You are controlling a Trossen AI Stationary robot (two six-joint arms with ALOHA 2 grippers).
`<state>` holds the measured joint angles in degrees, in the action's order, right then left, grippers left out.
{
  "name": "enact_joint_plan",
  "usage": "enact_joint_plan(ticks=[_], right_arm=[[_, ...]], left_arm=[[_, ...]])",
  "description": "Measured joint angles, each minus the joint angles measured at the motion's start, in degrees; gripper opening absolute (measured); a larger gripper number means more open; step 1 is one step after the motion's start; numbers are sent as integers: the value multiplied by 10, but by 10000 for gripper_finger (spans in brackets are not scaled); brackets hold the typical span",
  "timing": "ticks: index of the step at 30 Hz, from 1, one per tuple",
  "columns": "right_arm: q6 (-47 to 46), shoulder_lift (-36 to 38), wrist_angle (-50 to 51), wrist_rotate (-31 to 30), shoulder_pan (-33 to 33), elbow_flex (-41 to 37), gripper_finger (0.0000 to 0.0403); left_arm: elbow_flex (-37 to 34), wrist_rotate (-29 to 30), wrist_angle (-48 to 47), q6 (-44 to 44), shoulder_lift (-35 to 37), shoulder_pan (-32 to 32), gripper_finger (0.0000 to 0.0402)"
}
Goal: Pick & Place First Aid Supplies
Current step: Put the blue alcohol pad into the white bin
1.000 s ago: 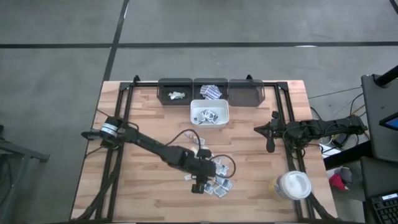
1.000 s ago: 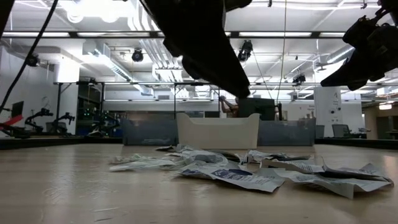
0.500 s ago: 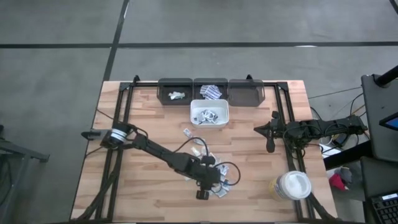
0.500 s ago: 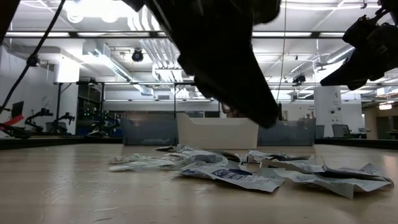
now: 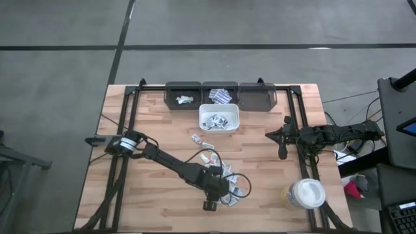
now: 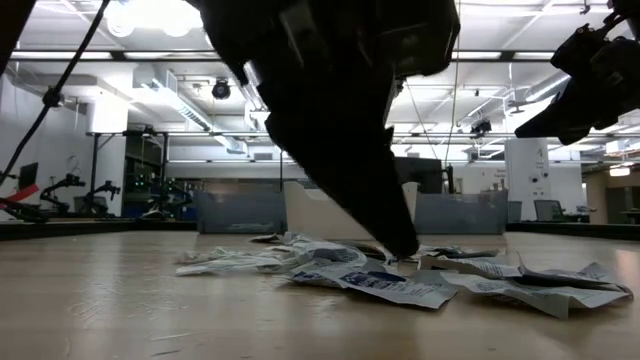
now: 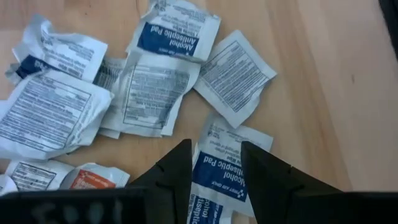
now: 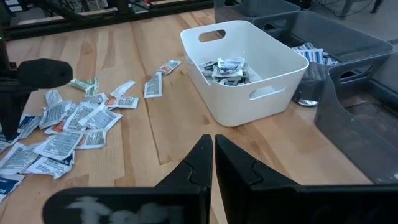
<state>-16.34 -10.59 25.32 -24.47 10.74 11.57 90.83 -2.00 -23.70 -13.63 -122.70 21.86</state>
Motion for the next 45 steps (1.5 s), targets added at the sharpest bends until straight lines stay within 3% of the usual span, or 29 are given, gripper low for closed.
enact_joint_plan(ticks=[9, 18, 34, 42, 45], right_arm=[[0, 0, -1, 0, 0, 0, 18], [0, 0, -1, 0, 0, 0, 18], [0, 0, -1, 0, 0, 0, 18], [0, 0, -2, 0, 0, 0, 18], [0, 0, -2, 0, 0, 0, 18]], left_arm=[[1, -2, -2, -35, -27, 3, 112], [4, 0, -3, -84, -22, 2, 6], [30, -5, -17, -165, -9, 4, 0], [95, -4, -207, -161, -7, 5, 0], [118, 0, -232, -149, 5, 4, 0]])
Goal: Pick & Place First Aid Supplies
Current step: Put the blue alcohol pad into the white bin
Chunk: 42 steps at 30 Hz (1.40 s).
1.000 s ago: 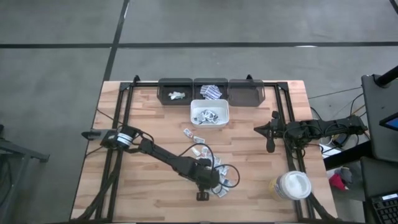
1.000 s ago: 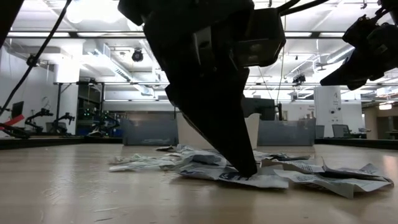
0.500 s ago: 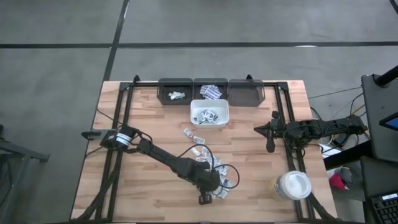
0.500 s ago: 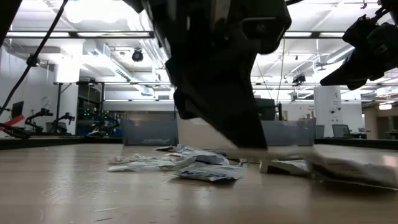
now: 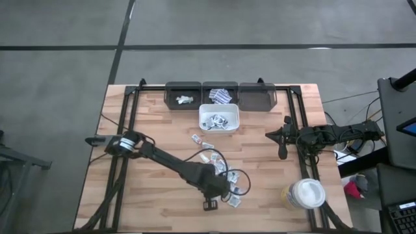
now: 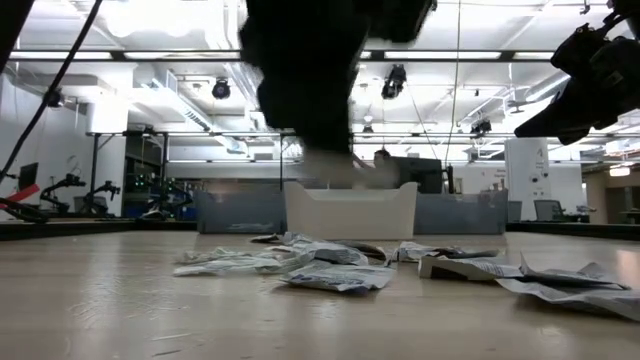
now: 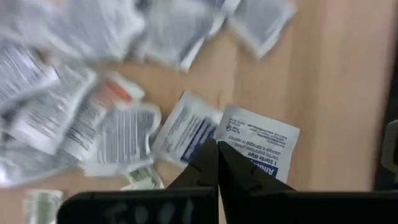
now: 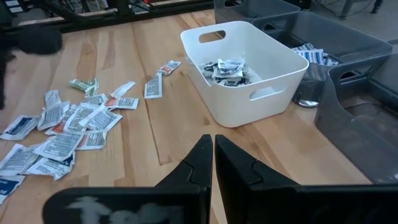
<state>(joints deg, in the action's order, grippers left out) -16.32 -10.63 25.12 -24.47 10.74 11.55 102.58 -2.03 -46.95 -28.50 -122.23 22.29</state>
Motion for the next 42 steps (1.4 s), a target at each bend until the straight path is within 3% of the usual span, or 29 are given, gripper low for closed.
enact_joint_plan(ticks=[5, 12, 17, 23, 29, 34, 42], right_arm=[[0, 0, 0, 0, 0, 0, 18], [0, -1, 0, 0, 0, 0, 18], [2, -3, -1, -1, 0, 0, 18], [2, -3, -1, -1, 0, 0, 18], [2, -3, -1, -1, 0, 0, 18], [2, -3, -1, -1, 0, 0, 18], [3, -3, 0, -1, 0, 0, 18]], left_arm=[[37, 108, 6, -4, 20, -8, 0], [52, 408, 2, -65, 45, -47, 0], [50, 503, -17, -143, 52, -111, 0], [34, 484, -18, -237, 52, -206, 0], [-9, 375, -9, -246, 51, -277, 0], [-56, 330, 1, -264, 50, -295, 0], [-90, 328, 39, -287, 50, -296, 0]])
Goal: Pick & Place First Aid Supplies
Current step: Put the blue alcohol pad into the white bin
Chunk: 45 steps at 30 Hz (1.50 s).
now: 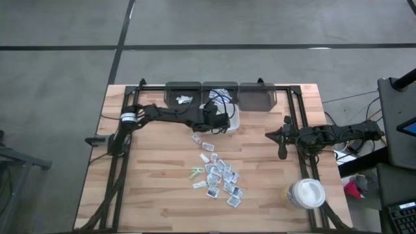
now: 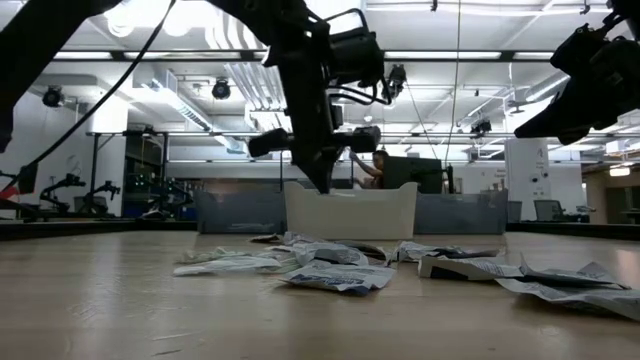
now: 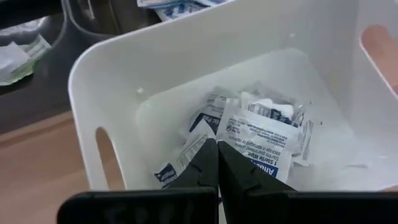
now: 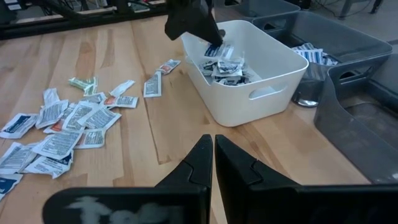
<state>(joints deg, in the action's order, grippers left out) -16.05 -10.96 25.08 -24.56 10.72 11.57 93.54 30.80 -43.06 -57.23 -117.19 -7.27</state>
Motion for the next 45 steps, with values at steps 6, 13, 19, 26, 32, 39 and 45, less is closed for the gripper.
enact_joint_plan(ticks=[6, 13, 19, 26, 32, 39, 45], right_arm=[[0, 0, 0, 0, 0, 0, 18], [0, 0, 0, 0, 0, 0, 18], [0, 0, 0, 0, 0, 0, 18], [0, 0, 0, 0, 0, 0, 18], [0, 0, 0, 0, 0, 0, 18], [0, 0, 0, 0, 0, 0, 18], [0, 0, 0, 1, 0, 0, 18]], left_arm=[[-10, 1, 25, 6, 0, -1, 0], [-10, 1, 25, 26, 0, -1, 4], [-10, 1, 24, 34, 1, -4, 65], [9, -52, 21, 74, 30, -7, 129], [10, -178, 20, 201, 68, 46, 131], [9, -224, -4, 240, 75, 154, 131], [9, -229, 12, 145, 72, 227, 131]])
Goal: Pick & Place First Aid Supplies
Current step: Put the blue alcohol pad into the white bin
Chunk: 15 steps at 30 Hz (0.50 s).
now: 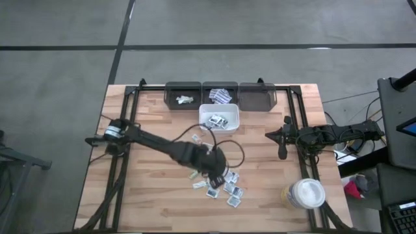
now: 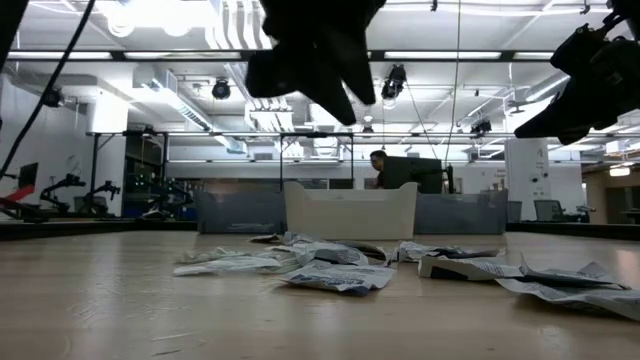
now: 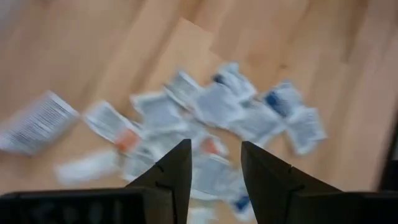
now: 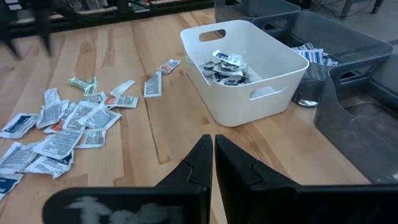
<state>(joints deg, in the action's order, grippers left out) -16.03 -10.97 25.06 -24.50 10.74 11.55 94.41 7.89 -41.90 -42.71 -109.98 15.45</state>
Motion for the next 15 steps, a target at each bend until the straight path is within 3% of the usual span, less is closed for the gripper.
enact_joint_plan(ticks=[9, 15], right_arm=[[0, 0, 0, 0, 0, 0, 18], [0, 0, -1, 1, 0, 0, 18]], left_arm=[[-4, -9, 52, -239, -23, 57, 131], [-11, -9, 89, -318, -48, 83, 131]])
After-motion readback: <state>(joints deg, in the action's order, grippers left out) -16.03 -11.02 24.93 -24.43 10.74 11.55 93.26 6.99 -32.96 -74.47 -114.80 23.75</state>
